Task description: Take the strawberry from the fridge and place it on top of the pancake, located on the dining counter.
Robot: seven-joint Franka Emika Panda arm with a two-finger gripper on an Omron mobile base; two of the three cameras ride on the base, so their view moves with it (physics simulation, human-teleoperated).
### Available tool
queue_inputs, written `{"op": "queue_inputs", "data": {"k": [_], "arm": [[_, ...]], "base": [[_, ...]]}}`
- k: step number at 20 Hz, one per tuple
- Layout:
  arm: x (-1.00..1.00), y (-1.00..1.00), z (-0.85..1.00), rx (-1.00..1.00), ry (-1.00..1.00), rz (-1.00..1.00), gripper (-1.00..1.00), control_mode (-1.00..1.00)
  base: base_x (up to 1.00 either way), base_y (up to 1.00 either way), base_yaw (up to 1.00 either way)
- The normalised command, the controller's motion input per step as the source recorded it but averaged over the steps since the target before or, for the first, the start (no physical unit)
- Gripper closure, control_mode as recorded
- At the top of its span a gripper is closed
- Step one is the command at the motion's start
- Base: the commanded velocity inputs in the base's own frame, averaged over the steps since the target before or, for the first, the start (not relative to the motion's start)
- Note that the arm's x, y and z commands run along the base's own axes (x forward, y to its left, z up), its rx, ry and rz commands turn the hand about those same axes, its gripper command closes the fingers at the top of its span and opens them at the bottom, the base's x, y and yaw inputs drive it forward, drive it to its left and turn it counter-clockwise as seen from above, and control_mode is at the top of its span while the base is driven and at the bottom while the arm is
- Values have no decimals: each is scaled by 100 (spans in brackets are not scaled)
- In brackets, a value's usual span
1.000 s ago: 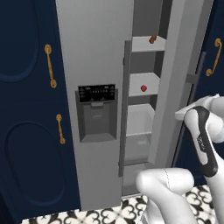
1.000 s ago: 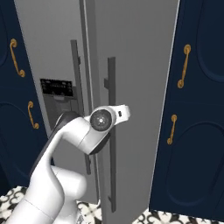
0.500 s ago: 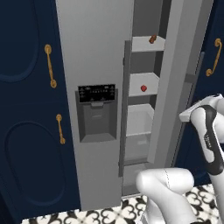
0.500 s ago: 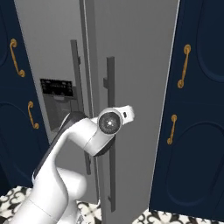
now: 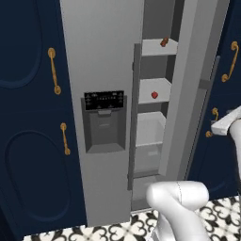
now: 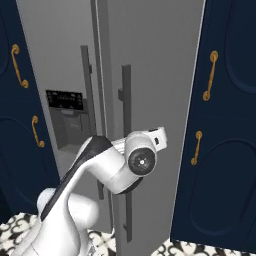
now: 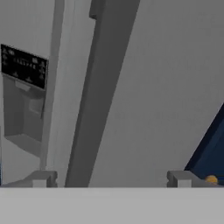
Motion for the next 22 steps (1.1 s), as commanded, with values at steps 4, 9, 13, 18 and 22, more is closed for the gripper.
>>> {"op": "queue_inputs", "data": {"k": [4,9,13,18,22], "arm": [[-86,37,63,-9,-24,0,-100,-100],[-68,73,92,-24,-12,-1,-100,-100],[-62,62,77,-23,0,-2,-100,-100],[-27,64,76,-25,5,-6,-100,-100],[3,69,51,-27,28,-19,-100,-100]], "base": [[0,0,0],[0,0,0],[0,0,0],[0,0,0],[0,0,0]]}}
